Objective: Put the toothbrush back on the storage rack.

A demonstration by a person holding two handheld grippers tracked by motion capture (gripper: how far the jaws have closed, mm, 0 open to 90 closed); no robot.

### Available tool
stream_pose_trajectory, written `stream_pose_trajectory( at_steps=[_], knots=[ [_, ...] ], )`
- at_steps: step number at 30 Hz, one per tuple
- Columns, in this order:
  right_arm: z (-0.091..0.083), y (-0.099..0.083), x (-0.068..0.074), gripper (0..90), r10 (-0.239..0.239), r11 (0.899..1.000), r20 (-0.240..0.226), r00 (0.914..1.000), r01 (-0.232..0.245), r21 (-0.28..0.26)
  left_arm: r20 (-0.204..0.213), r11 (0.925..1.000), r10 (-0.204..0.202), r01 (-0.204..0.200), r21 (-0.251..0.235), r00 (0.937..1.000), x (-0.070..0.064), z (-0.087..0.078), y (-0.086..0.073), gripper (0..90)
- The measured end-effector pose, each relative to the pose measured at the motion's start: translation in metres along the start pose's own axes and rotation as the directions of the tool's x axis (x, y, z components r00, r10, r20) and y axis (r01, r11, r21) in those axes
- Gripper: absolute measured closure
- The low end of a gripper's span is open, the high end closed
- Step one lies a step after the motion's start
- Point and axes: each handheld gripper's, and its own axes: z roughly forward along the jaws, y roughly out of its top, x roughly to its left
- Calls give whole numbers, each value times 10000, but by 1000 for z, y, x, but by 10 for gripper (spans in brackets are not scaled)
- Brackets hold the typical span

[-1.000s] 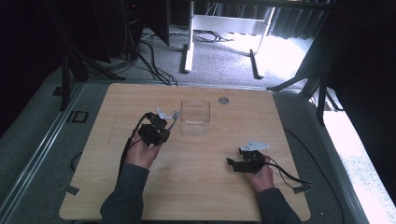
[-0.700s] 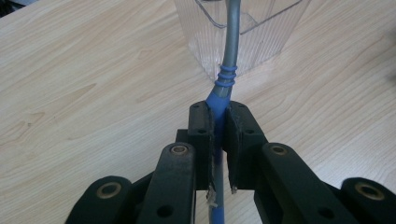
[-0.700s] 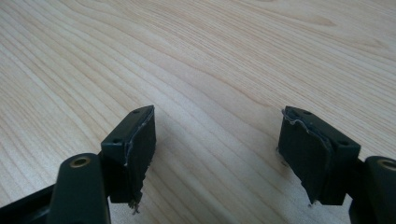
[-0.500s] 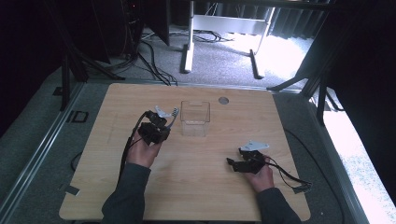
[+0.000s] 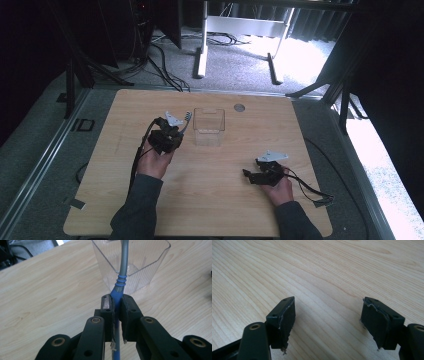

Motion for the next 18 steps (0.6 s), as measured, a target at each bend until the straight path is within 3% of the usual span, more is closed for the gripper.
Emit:
stream_pose_trajectory(
  at_steps=[18],
  knots=[
    [0, 0, 0, 272, 0, 10000, 1, 10000, 0, -1, -27, 9964, -74, 71, -848, 10000, -4, -3, 0, 817]
  ],
)
